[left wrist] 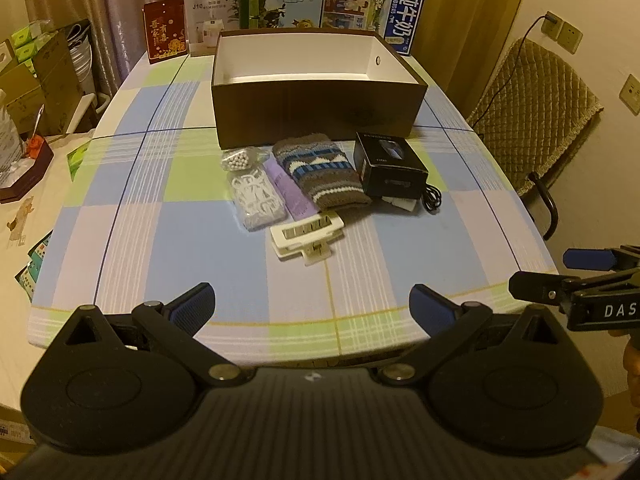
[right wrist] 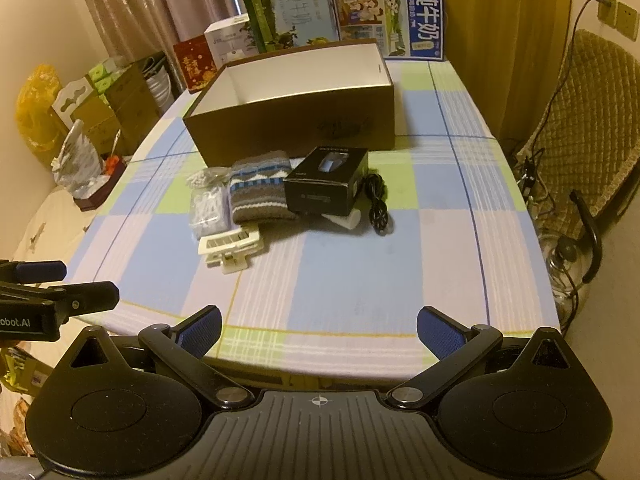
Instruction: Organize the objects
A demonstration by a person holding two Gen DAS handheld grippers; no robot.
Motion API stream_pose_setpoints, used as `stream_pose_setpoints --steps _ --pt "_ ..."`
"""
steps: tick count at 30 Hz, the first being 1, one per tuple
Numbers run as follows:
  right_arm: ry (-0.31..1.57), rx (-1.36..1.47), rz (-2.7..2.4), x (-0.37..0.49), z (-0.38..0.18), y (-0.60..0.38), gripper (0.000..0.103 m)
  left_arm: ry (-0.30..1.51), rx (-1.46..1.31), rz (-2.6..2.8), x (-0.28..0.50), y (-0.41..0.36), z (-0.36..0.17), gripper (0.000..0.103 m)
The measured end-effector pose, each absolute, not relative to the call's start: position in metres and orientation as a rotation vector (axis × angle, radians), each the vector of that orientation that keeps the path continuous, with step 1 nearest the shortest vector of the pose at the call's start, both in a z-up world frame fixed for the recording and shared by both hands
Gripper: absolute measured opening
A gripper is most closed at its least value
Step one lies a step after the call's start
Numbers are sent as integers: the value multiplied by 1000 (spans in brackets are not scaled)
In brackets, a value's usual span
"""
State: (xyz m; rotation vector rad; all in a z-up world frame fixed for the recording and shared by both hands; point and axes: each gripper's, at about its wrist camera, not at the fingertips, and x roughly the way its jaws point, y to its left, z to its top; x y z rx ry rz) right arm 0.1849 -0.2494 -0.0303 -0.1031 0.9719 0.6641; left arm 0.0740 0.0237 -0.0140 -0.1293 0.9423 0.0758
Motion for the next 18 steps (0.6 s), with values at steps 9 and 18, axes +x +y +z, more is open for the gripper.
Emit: stream_pose_setpoints --steps 9,18 --pt "972 -109 694 213 -40 -239 101 935 -131 76 101 31 -23 102" --pt "975 -132 745 247 -46 -231 101 949 -149 115 133 30 -32 102"
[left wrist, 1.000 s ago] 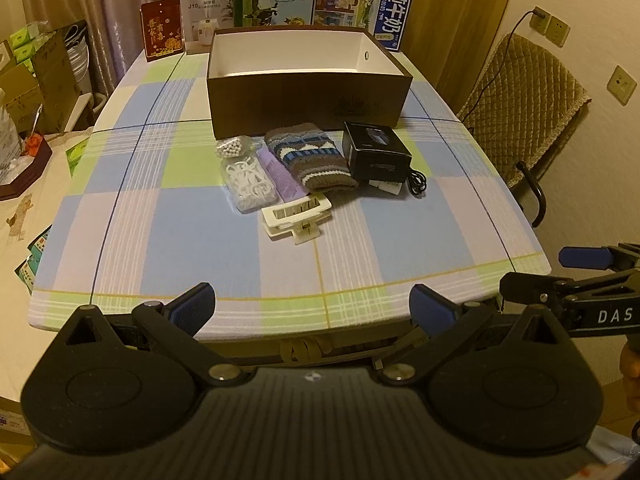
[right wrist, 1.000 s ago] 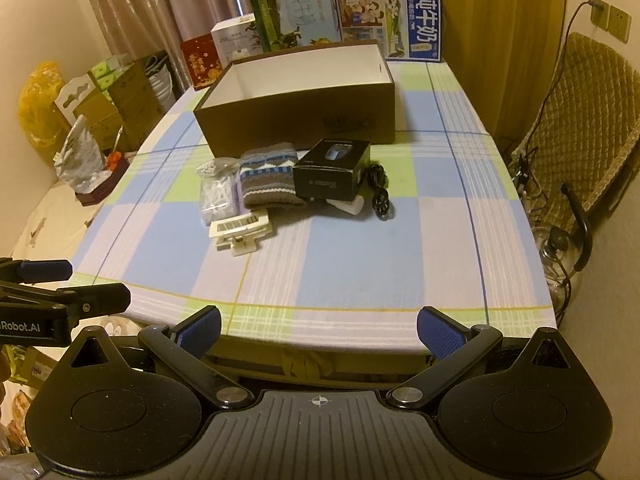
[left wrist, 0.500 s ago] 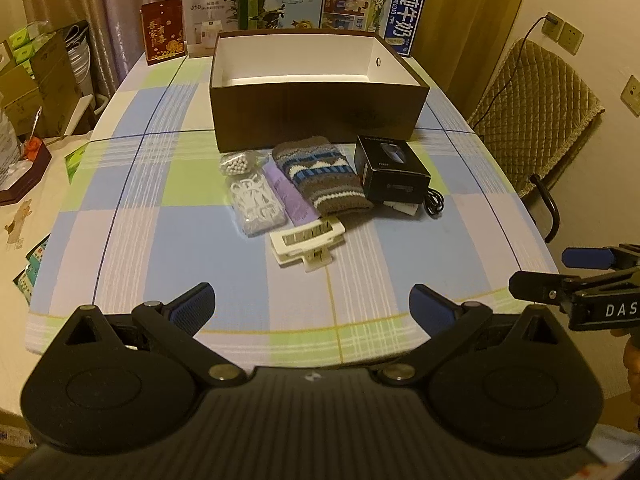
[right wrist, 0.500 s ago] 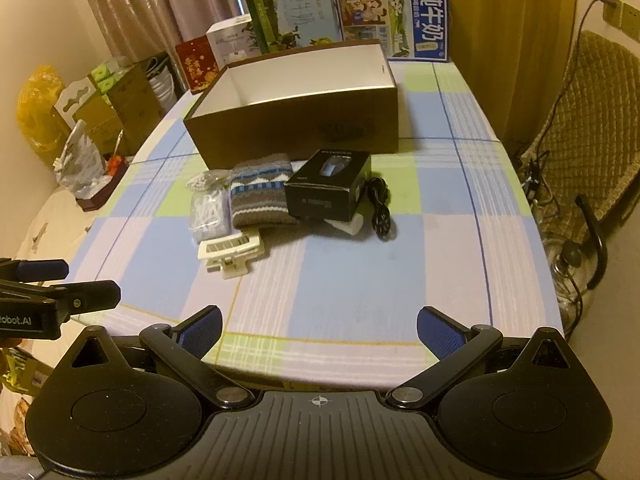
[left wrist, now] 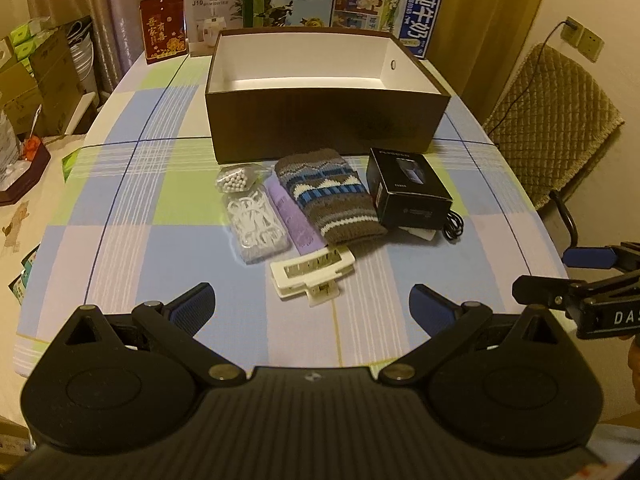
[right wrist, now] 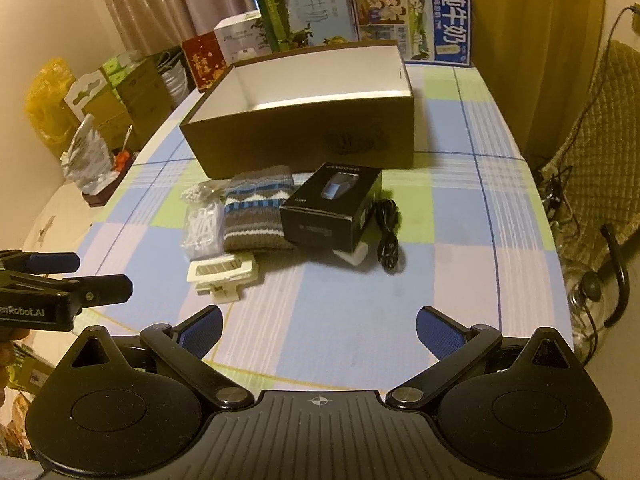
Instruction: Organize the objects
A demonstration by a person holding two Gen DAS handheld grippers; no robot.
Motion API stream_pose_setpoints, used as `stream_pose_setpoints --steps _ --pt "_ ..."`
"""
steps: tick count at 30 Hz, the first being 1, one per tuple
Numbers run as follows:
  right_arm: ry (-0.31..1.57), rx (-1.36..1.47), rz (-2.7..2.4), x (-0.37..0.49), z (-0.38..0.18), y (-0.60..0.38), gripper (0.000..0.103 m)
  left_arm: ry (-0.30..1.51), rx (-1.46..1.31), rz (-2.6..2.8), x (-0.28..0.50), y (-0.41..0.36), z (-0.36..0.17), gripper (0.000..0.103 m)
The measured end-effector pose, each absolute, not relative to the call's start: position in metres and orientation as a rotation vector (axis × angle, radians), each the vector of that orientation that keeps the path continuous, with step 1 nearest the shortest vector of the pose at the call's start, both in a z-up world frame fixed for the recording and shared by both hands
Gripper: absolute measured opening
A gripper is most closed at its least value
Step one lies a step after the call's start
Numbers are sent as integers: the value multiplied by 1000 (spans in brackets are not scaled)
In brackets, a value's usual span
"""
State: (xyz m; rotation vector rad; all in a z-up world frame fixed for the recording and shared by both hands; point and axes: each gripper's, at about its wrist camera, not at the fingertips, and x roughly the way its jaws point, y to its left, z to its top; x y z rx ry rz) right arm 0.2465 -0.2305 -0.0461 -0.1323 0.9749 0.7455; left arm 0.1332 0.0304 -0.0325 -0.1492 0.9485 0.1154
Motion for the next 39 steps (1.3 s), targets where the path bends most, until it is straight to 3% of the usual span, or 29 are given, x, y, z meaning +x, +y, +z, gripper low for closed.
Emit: stream_pose_setpoints --steps 15,21,39 --pt "960 -164 837 305 -54 -222 100 952 -209 265 168 25 -43 101" --pt "968 -140 840 319 -58 -207 95 960 -210 307 173 33 -45 100" --pt "1074 -115 659 367 -95 -134 93 1011 -174 238 235 96 -67 100"
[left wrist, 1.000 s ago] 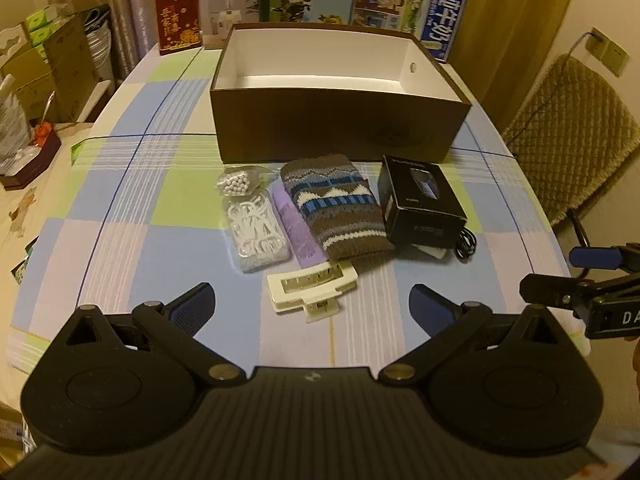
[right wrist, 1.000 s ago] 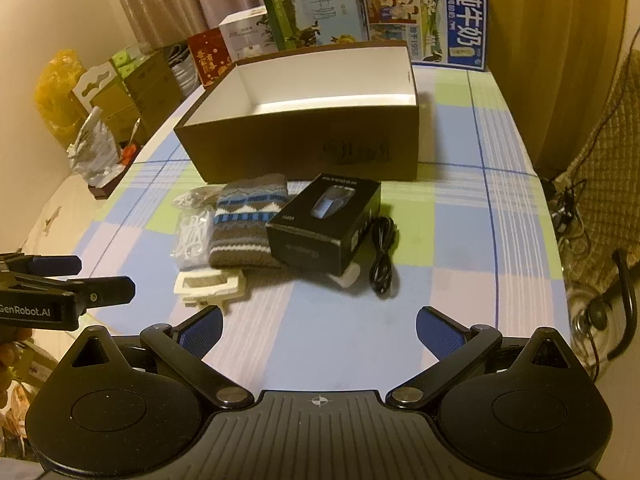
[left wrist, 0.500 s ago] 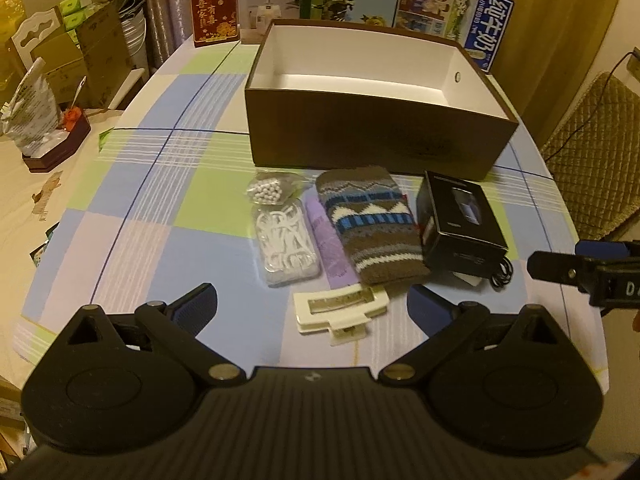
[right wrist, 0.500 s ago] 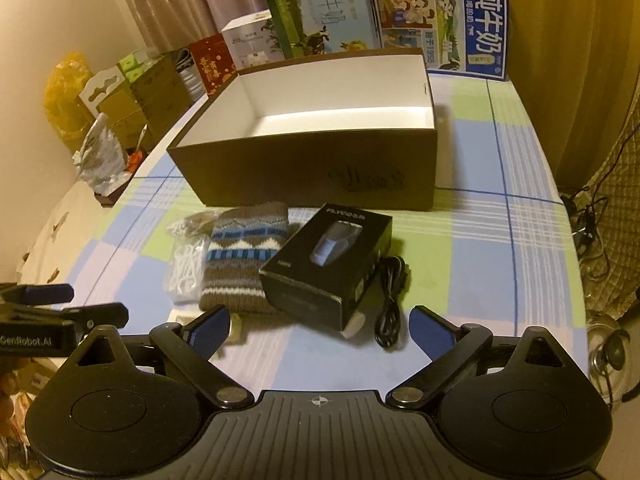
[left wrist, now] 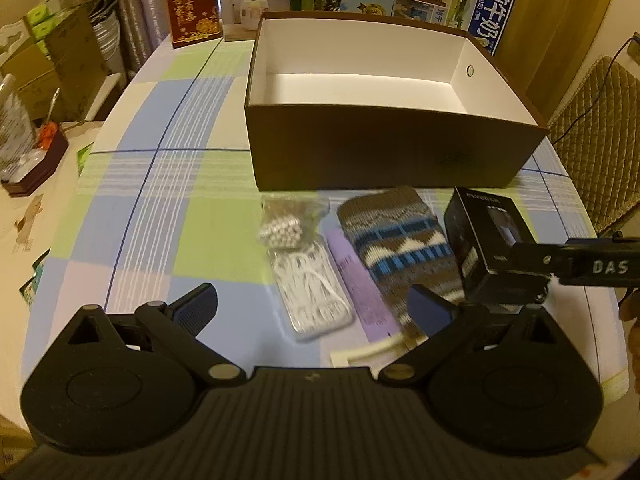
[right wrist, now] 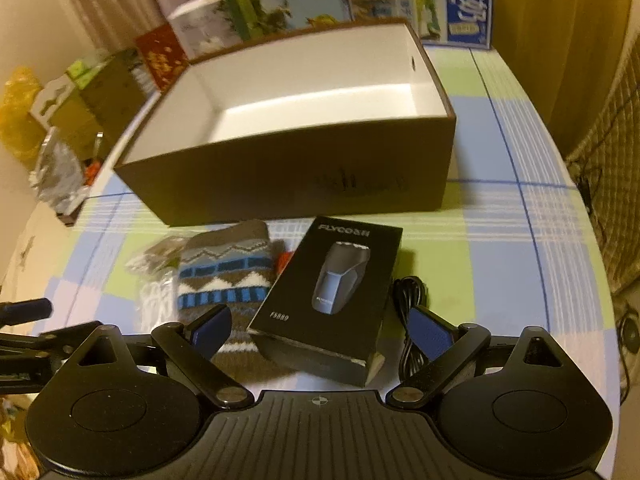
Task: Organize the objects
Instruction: 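Grasp the cotton swab bag with the left tool while the right tool grasps the black FLYCO shaver box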
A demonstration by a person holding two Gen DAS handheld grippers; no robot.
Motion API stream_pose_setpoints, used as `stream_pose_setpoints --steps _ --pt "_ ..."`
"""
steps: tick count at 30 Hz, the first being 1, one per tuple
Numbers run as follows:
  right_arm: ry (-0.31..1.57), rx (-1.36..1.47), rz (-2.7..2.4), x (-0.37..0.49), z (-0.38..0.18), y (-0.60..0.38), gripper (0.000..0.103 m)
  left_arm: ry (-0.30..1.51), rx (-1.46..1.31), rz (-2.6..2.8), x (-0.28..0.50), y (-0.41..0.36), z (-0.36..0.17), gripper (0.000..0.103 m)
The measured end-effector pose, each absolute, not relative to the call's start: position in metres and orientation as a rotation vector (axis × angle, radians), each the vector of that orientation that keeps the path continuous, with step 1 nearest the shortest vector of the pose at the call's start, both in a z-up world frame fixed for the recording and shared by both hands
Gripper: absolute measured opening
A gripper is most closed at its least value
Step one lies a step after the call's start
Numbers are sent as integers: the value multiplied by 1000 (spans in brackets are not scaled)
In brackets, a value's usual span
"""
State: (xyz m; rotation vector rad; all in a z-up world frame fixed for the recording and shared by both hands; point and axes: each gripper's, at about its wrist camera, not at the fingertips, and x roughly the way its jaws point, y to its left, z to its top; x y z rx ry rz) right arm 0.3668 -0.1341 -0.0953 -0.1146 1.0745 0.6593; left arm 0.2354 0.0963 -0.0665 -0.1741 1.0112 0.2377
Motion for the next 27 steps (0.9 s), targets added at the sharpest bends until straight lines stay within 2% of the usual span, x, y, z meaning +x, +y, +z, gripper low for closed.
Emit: stream_pose_setpoints --steps 12,16,27 --pt "1138 -164 499 397 -133 -95 92 1054 -158 204 268 136 -86 100" --pt "1162 -200 451 403 -142 -85 82 1067 -154 196 276 145 -91 100" --pt "1136 -231 415 403 -147 -80 77 1082 -139 177 294 156 -105 100"
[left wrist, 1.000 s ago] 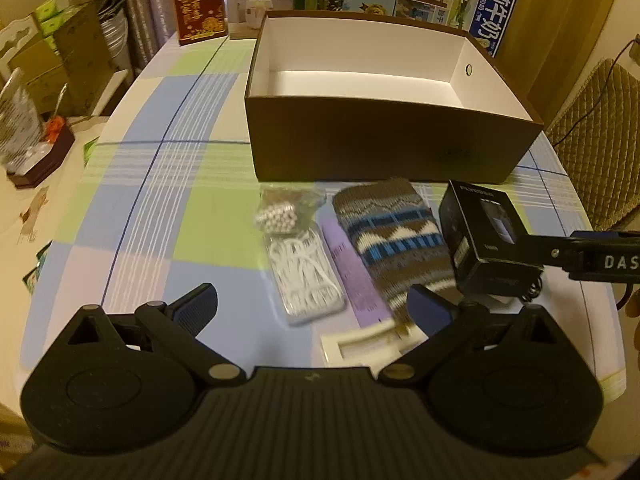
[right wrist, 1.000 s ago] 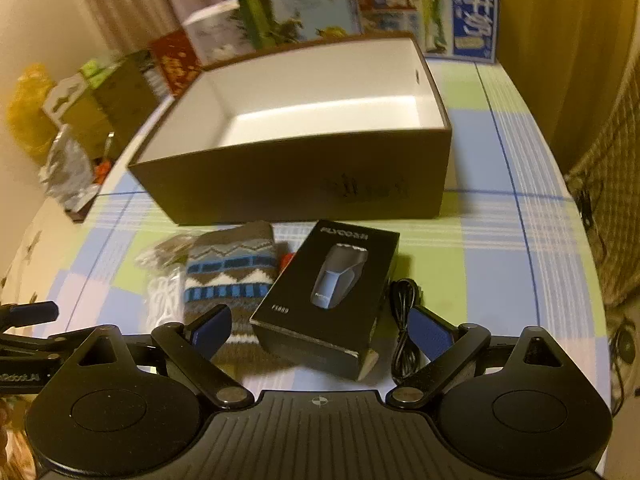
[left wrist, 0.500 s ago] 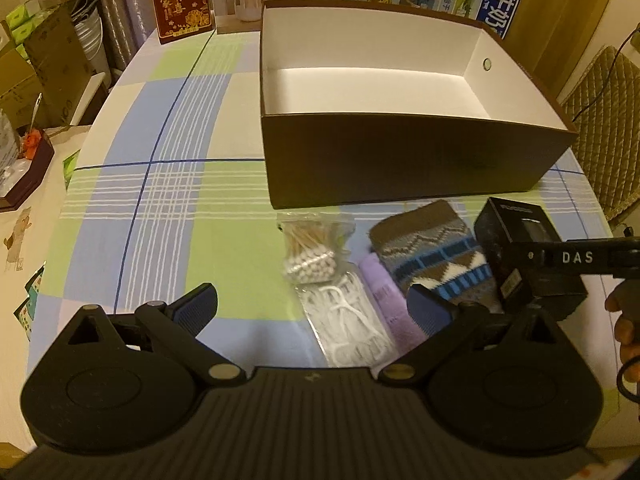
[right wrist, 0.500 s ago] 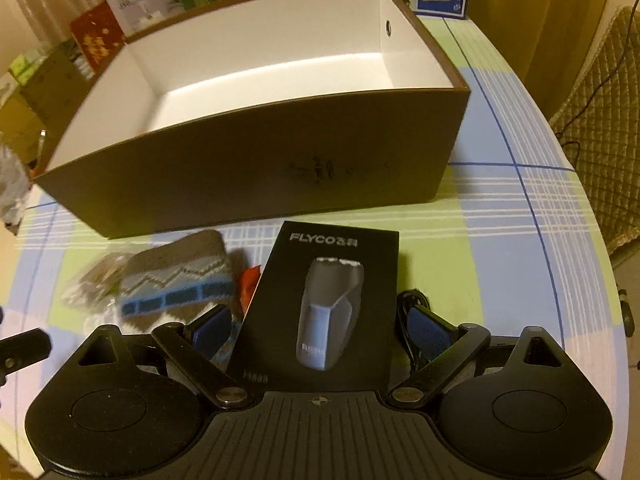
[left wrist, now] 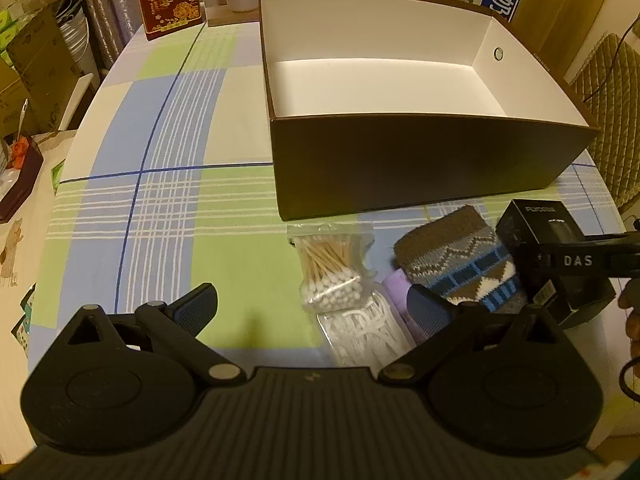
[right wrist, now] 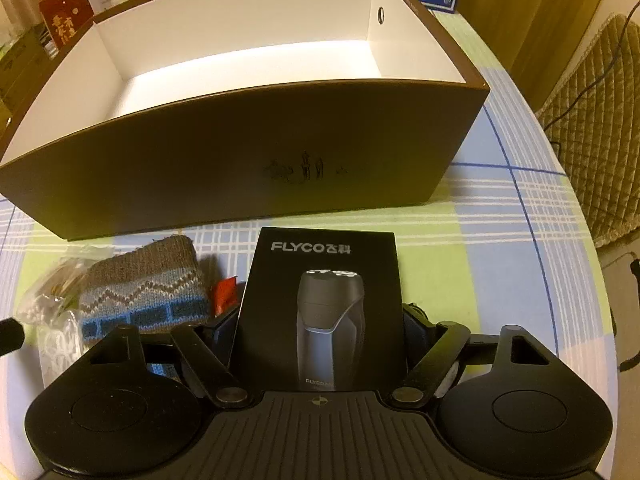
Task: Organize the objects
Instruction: 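Grasp the cotton swab bag with the left tool while the right tool grasps the black FLYCO shaver box, then lower the swab bag into the brown box with left tool while right tool places shaver box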
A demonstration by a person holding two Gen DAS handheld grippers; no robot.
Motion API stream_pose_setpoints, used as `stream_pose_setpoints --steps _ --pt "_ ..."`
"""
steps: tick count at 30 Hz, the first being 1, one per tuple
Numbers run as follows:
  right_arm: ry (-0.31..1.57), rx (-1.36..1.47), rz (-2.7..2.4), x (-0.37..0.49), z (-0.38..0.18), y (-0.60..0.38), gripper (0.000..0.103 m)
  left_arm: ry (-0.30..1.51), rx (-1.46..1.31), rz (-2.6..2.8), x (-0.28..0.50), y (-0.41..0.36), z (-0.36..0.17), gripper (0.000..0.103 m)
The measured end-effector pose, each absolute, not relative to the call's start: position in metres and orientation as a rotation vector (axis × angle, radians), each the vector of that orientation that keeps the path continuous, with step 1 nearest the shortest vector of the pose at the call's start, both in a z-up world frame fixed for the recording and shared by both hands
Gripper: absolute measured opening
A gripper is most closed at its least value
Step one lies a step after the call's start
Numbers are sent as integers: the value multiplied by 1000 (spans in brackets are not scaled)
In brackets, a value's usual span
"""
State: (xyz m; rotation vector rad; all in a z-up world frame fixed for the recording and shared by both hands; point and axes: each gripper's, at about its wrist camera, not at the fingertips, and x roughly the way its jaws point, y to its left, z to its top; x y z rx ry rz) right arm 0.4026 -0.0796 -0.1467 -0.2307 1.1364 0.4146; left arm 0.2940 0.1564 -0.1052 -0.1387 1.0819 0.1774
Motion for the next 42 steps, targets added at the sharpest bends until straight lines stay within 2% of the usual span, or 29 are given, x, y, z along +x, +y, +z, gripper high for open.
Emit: stream_pose_setpoints --steps 9,18,21,22,26,36,42 --pt "1083 -120 407 395 -119 -102 77 1110 -110 157 313 158 -122 96" --pt "1064 -30 309 388 -106 -122 77 1150 -123 176 340 163 -147 76" --pt "1060 -14 294 387 -105 -130 77 1176 -138 184 344 166 -157 53" --pt "1060 -8 289 387 -104 -132 77 1179 -146 187 345 168 -159 39" --pt "1056 4 278 386 -103 -142 77 1169 -139 197 343 170 -161 25" --pt "1010 30 332 383 -81 -158 77 1085 -174 255 297 175 -122 23" --pt "960 36 407 388 -57 -158 77 983 -196 274 281 167 -69 23"
